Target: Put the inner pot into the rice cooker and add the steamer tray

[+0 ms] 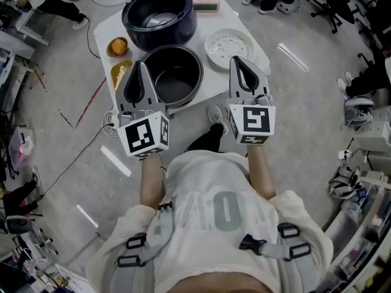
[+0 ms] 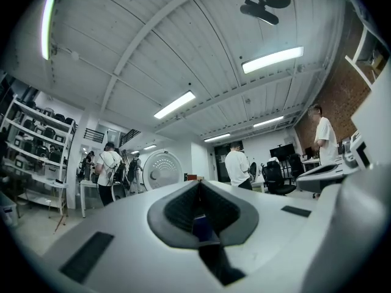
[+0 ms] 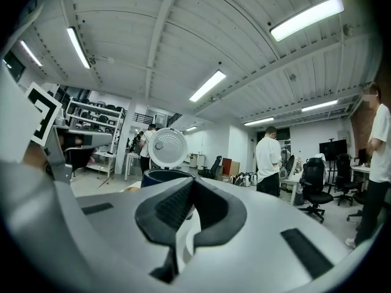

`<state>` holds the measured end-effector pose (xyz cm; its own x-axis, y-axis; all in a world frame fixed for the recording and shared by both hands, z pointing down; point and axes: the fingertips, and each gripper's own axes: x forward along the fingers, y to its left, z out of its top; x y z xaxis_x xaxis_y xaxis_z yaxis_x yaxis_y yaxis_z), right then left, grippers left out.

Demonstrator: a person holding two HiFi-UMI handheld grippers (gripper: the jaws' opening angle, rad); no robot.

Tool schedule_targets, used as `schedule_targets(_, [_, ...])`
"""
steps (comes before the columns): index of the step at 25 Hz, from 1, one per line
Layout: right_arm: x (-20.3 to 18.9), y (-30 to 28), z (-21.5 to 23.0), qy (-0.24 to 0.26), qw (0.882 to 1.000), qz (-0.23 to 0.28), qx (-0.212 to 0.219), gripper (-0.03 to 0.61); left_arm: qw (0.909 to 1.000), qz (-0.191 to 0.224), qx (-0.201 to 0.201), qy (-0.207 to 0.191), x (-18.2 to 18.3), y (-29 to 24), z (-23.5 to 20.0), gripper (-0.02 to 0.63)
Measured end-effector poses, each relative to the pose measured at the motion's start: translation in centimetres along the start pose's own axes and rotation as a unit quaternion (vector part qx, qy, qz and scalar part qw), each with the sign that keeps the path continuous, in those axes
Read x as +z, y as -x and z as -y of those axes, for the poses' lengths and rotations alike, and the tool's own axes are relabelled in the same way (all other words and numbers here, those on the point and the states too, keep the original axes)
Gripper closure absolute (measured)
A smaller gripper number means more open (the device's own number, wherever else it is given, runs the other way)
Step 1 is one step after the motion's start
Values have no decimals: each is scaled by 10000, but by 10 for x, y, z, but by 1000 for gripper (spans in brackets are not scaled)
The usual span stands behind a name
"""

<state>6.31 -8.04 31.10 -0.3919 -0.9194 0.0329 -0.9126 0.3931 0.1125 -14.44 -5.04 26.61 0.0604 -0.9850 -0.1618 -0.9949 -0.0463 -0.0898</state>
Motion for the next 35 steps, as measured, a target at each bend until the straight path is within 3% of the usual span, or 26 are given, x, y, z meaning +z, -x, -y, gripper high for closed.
schedule_targets(8, [12,-20,28,95,9992,302,-233,572,10000,70,46,4,2,-23,-4,592])
schedule_targets(17, [28,-40,55,-66,9989,450,-114,572,9992,200,345,-45,8,-48,-6,592])
schedule_targets(29, [25,-66,59,-191,9986,485,-90,572,9974,196,665,-172,9,-48,-24,591])
schedule_targets(30, [24,-69,55,-230,9987,459,1,517,9975,186,661,-148,8,-48,-25,589])
schedule_targets(31, [23,-73,50,-322,9983,462,152,412,9981,142,598,-93,7,-49,-26,554])
schedule_targets(33, [25,-80,41,-648,9951,566,493,196,9993,16,360,111,0,-56,-25,337])
schedule_targets(34, [26,-82,39,-837,9927,620,607,195,9993,0,289,223,-2,-58,-26,288])
schedule_targets(35, [26,-83,38,-998,9906,645,683,195,9992,11,274,307,-3,-59,-27,279])
